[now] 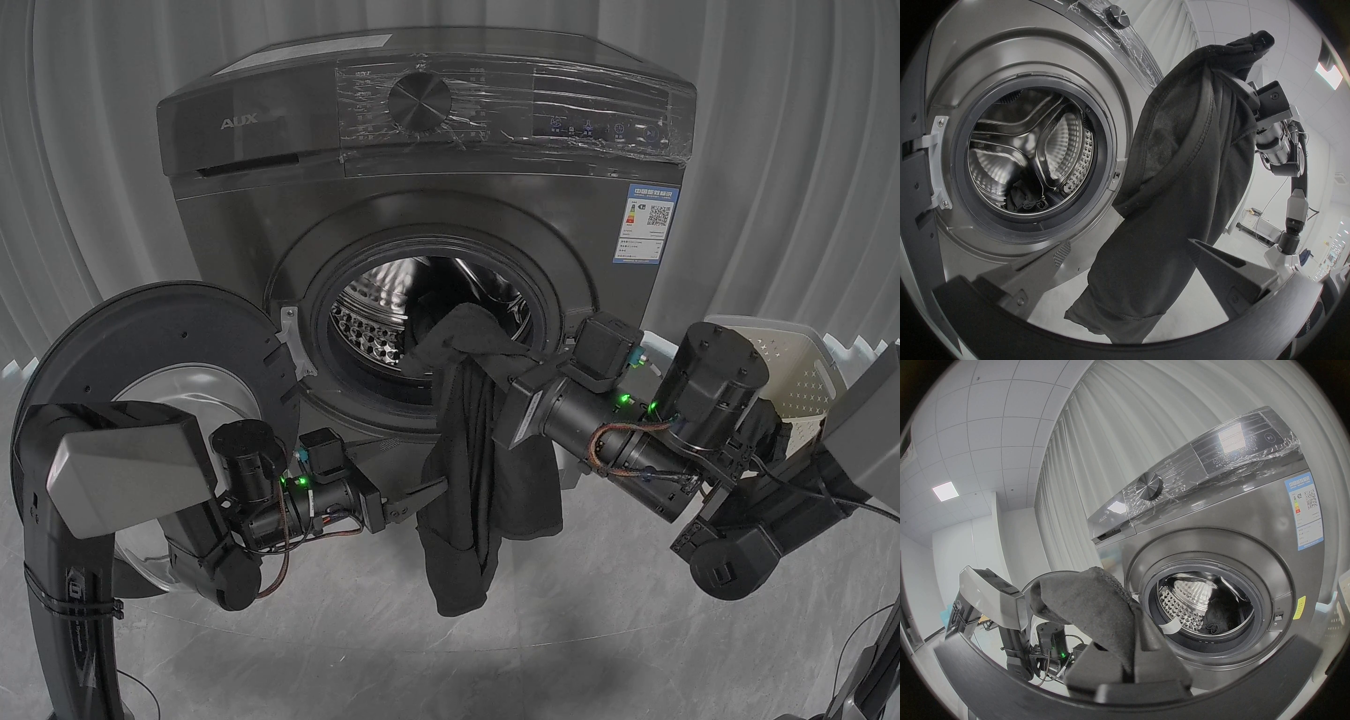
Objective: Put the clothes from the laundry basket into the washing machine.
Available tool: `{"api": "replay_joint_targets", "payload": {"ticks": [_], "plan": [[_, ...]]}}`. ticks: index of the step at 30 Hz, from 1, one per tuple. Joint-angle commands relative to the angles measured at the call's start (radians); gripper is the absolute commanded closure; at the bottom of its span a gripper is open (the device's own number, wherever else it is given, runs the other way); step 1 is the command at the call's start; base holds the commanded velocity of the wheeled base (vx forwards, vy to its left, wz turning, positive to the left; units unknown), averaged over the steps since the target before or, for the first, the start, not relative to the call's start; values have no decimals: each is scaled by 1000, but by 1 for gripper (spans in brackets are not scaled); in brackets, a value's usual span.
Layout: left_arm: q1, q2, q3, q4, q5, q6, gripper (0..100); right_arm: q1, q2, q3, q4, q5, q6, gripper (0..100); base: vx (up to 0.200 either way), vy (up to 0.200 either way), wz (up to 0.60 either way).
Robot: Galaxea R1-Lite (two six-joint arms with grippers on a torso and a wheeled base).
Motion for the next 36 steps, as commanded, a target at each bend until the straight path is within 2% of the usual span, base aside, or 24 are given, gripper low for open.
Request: {"api": "replay_joint_targets", "payload": {"ticks": [1, 8, 12, 14, 16, 22, 29, 30, 36], "plan": [[-2, 11, -6, 0, -2, -2, 0, 8, 3, -8, -1, 1, 0, 100, 0, 0, 0], [-7, 52, -47, 0, -15, -13, 0, 14, 3, -11, -1, 8, 0, 100, 0, 0, 0], [-16, 52, -35, 1, -98, -19, 0, 14, 3, -10, -3, 10, 0, 100, 0, 0, 0], [-28, 51, -36, 0, -107, -32, 0, 14, 2, -10, -3, 10, -1, 100, 0, 0, 0], [-34, 48, -36, 0, -109, -36, 0, 12, 2, -10, -4, 11, -1, 100, 0, 0, 0], [-28, 29, -21, 0, -104, -25, 0, 8, 2, -7, -6, 14, 0, 100, 0, 0, 0], [-34, 45, -52, 1, -83, -33, 0, 15, 12, -11, -7, 13, 0, 100, 0, 0, 0], [-34, 49, -55, 1, -77, -30, 100, 14, 12, -10, -7, 13, 0, 100, 0, 0, 0], [-33, 40, -50, 1, -69, -36, 100, 14, 11, -7, -9, 13, 0, 100, 0, 0, 0]]}}
